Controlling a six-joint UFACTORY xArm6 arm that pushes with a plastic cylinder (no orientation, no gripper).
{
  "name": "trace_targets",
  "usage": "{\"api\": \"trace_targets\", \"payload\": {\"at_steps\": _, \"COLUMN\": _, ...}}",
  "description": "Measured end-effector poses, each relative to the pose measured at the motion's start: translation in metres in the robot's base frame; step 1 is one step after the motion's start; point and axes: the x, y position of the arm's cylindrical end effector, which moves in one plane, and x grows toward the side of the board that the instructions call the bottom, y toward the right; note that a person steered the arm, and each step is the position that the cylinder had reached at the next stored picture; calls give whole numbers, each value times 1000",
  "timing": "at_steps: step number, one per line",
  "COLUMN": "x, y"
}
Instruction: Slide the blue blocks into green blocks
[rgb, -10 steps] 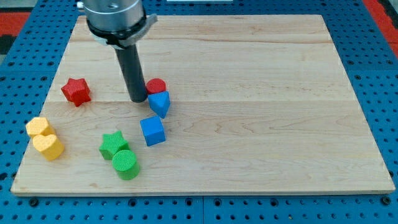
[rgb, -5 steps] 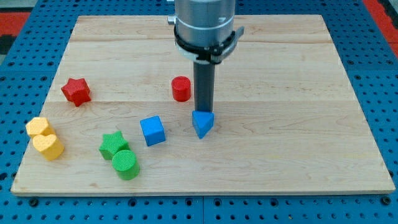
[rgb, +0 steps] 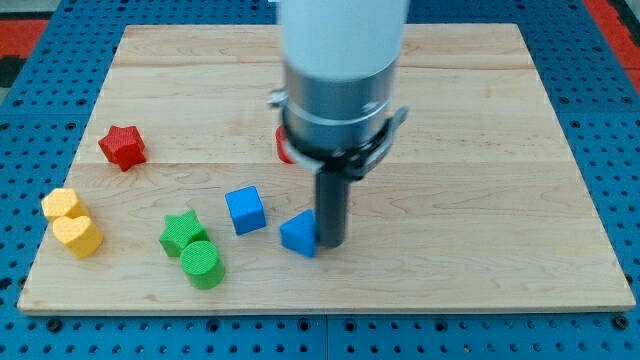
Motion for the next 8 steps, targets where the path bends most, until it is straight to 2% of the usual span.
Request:
{"api": "trace_targets", "payload": {"at_steps": 1, "x": 4, "y": -47}}
{"api": "trace_targets", "payload": {"at_steps": 3, "x": -28, "y": 20}}
{"api": "trace_targets", "payload": {"at_steps": 4, "x": -42, "y": -20}}
{"api": "trace_targets", "payload": {"at_steps": 6, "x": -68, "y": -56}}
{"api": "trace_targets", "payload": {"at_steps": 7, "x": -54, "y": -83}}
{"api": "trace_targets", "payload": {"at_steps": 8, "x": -70, "y": -86}}
